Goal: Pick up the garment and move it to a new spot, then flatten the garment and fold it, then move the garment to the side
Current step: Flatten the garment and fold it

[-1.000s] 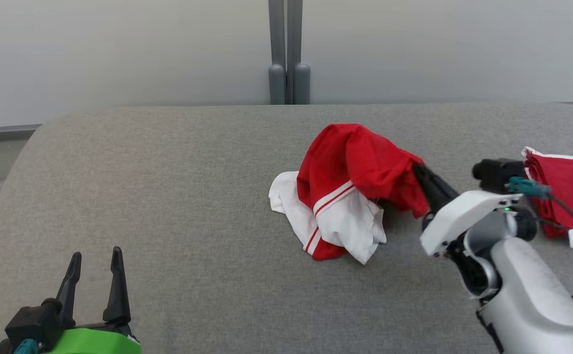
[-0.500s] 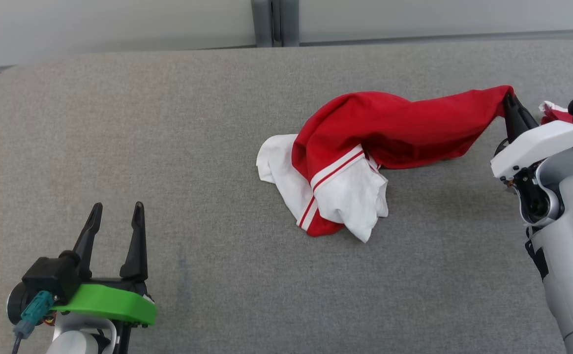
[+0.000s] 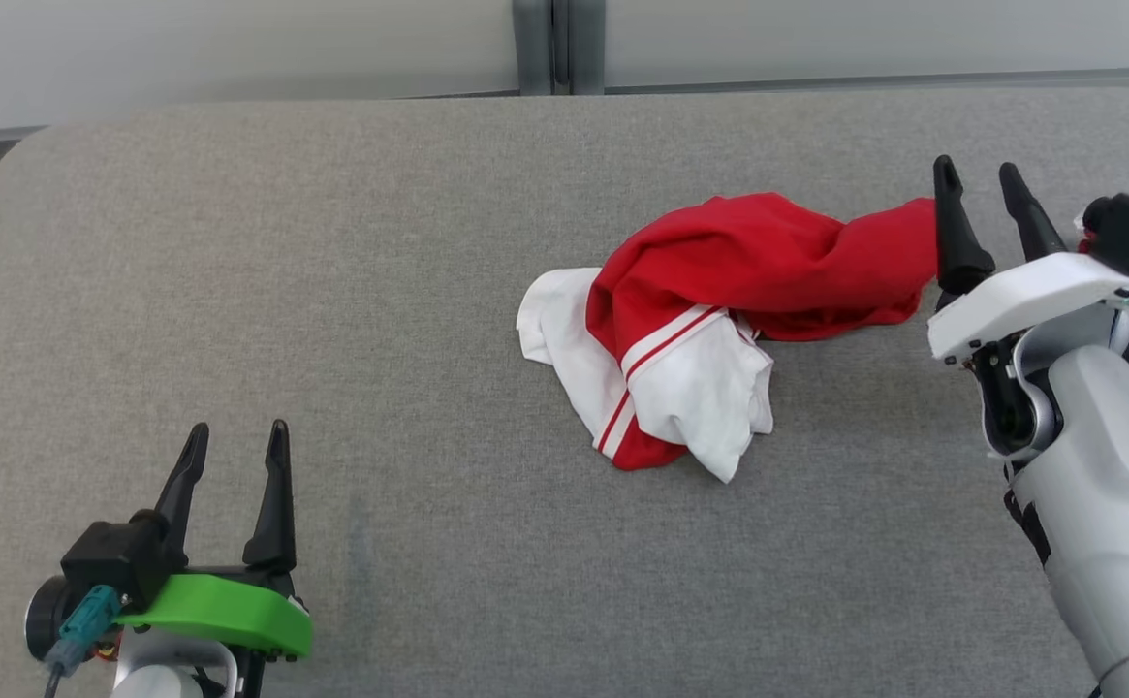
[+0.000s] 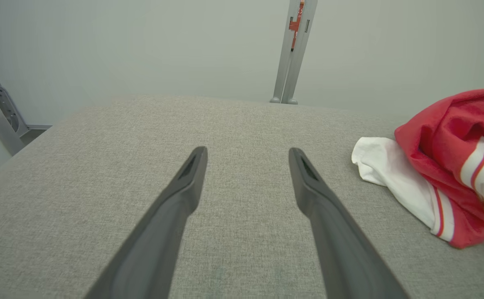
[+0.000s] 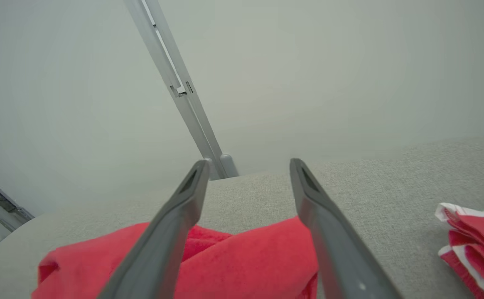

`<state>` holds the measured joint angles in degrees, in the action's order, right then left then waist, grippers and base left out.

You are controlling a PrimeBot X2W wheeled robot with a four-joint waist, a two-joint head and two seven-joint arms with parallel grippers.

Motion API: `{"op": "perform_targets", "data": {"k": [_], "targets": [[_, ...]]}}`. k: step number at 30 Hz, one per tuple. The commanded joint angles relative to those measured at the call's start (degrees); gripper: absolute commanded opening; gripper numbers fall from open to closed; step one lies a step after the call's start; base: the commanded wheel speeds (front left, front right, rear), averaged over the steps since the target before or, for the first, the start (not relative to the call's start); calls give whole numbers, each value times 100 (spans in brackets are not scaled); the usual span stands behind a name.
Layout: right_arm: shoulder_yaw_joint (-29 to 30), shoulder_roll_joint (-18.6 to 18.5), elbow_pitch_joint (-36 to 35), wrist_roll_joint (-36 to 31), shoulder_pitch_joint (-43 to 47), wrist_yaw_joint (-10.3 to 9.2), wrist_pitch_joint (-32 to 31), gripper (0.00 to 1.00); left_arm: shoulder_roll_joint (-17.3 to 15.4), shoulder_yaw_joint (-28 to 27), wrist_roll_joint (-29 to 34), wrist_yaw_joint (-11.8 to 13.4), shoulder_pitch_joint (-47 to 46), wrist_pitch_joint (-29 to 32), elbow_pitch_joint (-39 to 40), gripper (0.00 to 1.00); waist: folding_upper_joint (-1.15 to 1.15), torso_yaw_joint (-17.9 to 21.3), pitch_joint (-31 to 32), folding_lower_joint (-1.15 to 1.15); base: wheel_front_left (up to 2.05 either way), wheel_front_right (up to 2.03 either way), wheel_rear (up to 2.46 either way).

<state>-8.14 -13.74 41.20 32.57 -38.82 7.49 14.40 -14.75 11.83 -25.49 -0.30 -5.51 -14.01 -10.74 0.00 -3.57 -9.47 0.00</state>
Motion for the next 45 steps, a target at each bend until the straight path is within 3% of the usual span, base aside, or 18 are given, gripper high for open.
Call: {"op": "perform_targets", "data": {"k": [1, 8, 14, 18, 22, 27, 33, 45], "targets": [[-85, -59, -200, 86, 271, 0, 51, 100, 5, 1, 17, 28, 95, -25, 37, 100, 0, 244, 364, 0, 0, 0, 0], [-184, -45, -1350, 73, 1331, 0, 78, 100, 57, 86, 10, 83, 288, -13, 175, 100, 0, 464, 656, 0, 0, 0, 0], [-120, 27, -1846, -10, 1892, 0, 80, 100, 30, 166, 36, 88, 344, 21, 261, 100, 0, 602, 720, 0, 0, 0, 0], [-126, 58, -2110, -75, 2066, 0, 81, 100, 49, 266, 54, 30, 247, 66, 326, 100, 0, 687, 709, 0, 0, 0, 0], [-79, 80, -2396, -121, 2217, 0, 81, 100, 268, 605, -9, -141, 55, 305, 288, 100, 0, 807, 611, 0, 0, 0, 0], [27, 143, -2651, -174, 2276, 0, 80, 100, 640, 1217, -225, -461, -347, 1003, -190, 100, 0, 1092, 335, 0, 0, 0, 0], [122, 208, -2782, -222, 2187, 0, 79, 100, 940, 1749, -550, -636, -865, 1594, -964, 100, 0, 1487, 19, 0, 0, 0, 0], [294, 396, -2870, -306, 2110, 0, 78, 100, 1104, 2085, -1192, -715, -1598, 1720, -1990, 100, 0, 1924, -354, 0, 0, 0, 0]]}}
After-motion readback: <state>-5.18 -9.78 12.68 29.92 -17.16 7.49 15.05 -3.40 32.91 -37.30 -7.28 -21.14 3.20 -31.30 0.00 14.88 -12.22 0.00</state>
